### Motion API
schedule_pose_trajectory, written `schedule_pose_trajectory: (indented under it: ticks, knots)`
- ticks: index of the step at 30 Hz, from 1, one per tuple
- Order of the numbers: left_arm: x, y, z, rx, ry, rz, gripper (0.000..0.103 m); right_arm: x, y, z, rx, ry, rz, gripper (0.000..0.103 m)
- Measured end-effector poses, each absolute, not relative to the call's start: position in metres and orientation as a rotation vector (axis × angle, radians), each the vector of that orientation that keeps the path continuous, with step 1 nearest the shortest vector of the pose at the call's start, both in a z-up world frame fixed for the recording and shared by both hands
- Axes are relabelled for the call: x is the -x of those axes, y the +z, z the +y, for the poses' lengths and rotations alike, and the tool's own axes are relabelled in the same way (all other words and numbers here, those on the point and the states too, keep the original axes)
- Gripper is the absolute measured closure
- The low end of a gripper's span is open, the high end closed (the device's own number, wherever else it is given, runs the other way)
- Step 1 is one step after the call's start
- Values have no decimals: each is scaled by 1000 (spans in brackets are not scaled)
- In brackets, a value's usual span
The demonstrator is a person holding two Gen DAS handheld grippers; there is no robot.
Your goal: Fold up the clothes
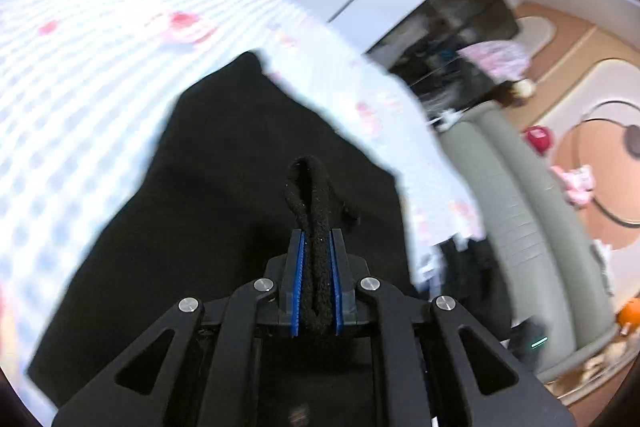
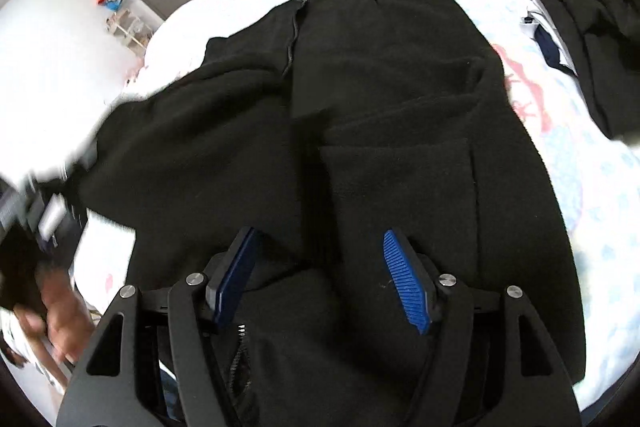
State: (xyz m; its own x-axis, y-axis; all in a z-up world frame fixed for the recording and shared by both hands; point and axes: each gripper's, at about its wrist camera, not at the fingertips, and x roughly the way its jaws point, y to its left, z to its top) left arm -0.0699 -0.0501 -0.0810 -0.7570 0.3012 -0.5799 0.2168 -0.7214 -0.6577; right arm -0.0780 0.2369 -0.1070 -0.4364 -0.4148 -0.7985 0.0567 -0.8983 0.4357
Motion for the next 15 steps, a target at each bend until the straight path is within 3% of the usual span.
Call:
schedule_pose_trajectory:
  ticks: [4,6,8,10,12,15]
  knots:
    - [64,-146,-68,1372,2494,-1285,91,69,-100,236,-1472,-2408,-494,35]
    - [61,-149,-66,1372,2470,-1282,90,65,-101,238,-1483,-2405,-500,35]
    - [60,-144,-63,1344,2471,-1275,81,61,-103,238,-1500,-2401,-496,35]
    - [57,-128,-61,1250,2531,-1257,48,61,-104,236,-1517,-2402,-473,35]
    - [51,-108,-67,1107,2586,-1219,37,61,-104,233,-1532,-2404,-450,35]
    - [63,-88,-59,1015,2607,-1122,34,59,-95,230,-1498,-2426,-371,34]
